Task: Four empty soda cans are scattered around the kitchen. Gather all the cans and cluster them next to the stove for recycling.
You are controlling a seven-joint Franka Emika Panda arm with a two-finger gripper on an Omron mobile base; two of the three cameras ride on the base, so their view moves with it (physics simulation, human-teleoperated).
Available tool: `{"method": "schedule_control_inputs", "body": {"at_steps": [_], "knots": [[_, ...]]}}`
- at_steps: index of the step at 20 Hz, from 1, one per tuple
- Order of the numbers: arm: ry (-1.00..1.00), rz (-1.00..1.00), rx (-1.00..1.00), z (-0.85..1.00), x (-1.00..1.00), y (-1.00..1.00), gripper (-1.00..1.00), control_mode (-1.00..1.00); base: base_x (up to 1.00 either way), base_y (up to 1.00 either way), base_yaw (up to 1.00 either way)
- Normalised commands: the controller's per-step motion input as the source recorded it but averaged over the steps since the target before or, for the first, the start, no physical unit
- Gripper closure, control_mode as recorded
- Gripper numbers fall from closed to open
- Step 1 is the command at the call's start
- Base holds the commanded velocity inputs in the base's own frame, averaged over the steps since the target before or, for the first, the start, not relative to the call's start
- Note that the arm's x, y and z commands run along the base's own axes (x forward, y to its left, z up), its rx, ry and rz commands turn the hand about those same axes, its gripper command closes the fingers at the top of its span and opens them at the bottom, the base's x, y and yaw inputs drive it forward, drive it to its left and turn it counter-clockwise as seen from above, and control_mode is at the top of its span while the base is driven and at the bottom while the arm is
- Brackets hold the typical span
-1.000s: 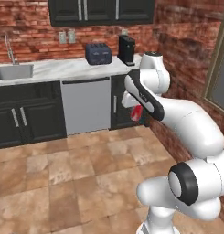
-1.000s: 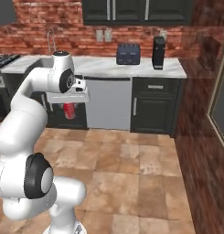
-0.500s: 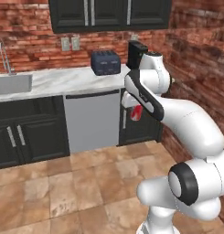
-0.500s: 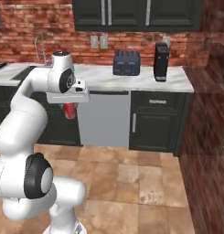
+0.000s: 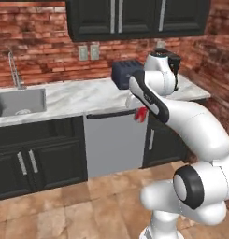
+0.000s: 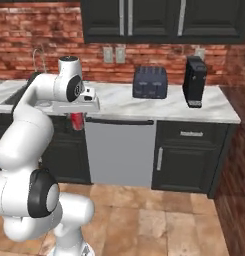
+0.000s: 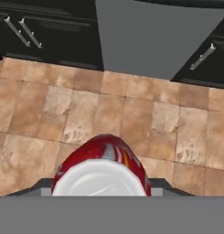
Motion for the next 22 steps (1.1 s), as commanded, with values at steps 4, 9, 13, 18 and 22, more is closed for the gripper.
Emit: {"method": "schedule_control_inputs", "body": {"at_steps": [4, 9, 13, 18, 22], "knots": [[0.0, 0.0, 0.0, 0.0, 0.0, 0.0, 1.0, 1.0, 0.91, 1.0, 0.0], [0.0, 0.0, 0.0, 0.0, 0.0, 0.0, 1.0, 1.0, 0.65, 1.0, 0.0], [0.0, 0.0, 0.0, 0.0, 0.0, 0.0, 1.0, 1.0, 0.49, 1.0, 0.0], [0.0, 0.0, 0.0, 0.0, 0.0, 0.0, 1.0, 1.0, 0.11, 1.0, 0.0], [0.0, 0.0, 0.0, 0.0, 0.0, 0.0, 1.0, 1.0, 0.01, 1.0, 0.0]]}}
